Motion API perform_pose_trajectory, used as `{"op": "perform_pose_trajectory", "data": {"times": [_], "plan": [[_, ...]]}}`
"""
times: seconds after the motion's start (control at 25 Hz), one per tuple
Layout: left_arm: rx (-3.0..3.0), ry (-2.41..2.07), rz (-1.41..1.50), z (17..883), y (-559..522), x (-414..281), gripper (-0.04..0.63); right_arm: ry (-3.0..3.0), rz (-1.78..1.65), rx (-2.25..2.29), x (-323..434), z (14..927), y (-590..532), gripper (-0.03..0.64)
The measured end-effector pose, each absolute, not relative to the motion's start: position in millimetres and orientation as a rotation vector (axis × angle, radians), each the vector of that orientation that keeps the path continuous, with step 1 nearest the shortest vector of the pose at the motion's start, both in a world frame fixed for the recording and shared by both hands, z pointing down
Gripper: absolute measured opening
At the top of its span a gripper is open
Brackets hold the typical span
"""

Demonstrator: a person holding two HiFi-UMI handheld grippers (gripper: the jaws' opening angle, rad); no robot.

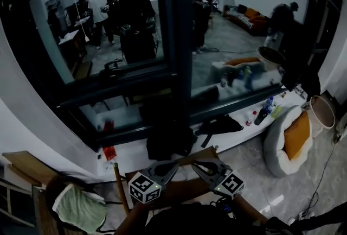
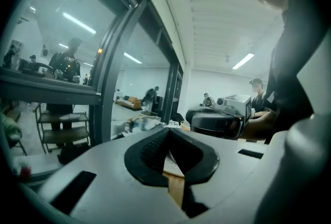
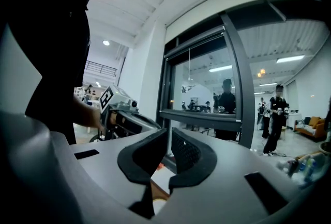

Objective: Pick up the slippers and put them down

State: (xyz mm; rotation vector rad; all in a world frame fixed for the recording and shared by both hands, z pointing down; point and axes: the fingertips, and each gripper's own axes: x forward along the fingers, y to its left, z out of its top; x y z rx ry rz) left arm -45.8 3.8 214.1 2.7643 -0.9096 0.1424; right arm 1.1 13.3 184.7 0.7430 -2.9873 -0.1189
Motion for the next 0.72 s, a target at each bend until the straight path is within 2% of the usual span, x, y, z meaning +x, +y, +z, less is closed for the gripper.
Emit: {"op": "perform_pose_trajectory", "data": {"times": [0.72], "plan": [[2.762, -0.841, 0.100, 222.1, -7.7, -68.2, 0.011, -2.935, -0.118, 0.766, -24.1, 197.6, -3.4, 0.040]]}}
